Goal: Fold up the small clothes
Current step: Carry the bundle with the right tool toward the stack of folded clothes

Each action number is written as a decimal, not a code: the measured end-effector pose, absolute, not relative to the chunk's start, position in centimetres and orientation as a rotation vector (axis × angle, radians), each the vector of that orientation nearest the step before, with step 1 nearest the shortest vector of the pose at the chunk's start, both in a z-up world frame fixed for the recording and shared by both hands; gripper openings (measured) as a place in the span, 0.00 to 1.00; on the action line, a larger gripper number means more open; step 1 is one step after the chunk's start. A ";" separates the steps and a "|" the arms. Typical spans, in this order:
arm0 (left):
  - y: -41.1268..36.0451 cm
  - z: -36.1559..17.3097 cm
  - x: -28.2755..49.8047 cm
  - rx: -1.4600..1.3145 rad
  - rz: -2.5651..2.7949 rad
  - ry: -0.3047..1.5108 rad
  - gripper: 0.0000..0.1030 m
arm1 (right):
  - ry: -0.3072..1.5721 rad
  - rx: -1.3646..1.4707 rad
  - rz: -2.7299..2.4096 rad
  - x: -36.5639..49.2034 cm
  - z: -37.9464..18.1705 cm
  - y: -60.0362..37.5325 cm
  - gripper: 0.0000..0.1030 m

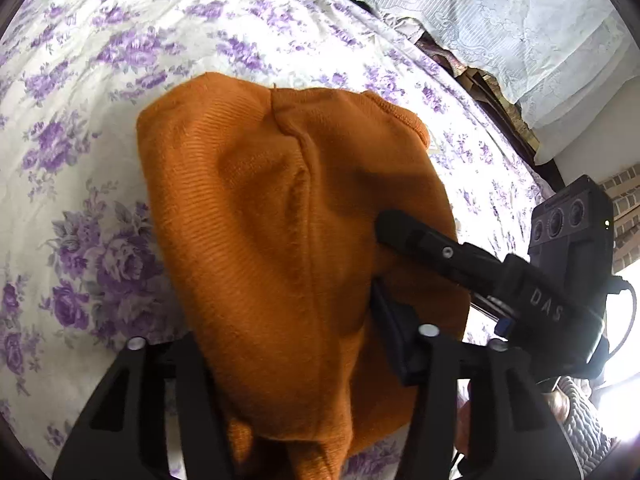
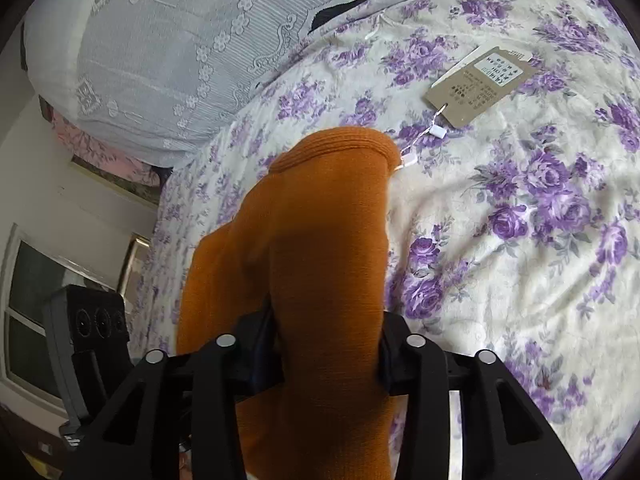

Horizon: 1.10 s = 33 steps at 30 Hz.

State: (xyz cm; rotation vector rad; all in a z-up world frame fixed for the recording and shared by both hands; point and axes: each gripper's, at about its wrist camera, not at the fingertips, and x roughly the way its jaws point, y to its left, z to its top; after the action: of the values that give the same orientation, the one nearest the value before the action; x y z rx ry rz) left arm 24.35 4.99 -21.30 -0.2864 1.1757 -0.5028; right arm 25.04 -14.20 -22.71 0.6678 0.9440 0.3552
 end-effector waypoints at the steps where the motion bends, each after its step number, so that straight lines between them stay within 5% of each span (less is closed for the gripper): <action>1: 5.1 -21.1 24.1 -0.281 -0.506 1.172 0.44 | 0.936 0.655 0.357 24.8 -22.2 -14.1 0.39; 17: 3.5 -17.5 19.3 -0.220 -0.607 1.143 0.39 | 0.882 0.619 0.335 17.9 -17.6 -15.8 0.36; 33: -2.9 -6.1 9.8 0.003 -0.815 0.931 0.39 | 0.598 0.620 0.210 4.0 -7.3 -20.6 0.36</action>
State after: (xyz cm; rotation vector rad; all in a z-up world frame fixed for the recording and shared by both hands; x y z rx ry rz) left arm 9.80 -2.93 -6.14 0.0029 0.9308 -0.8147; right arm 4.03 -20.57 -7.29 0.6205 0.5976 0.2103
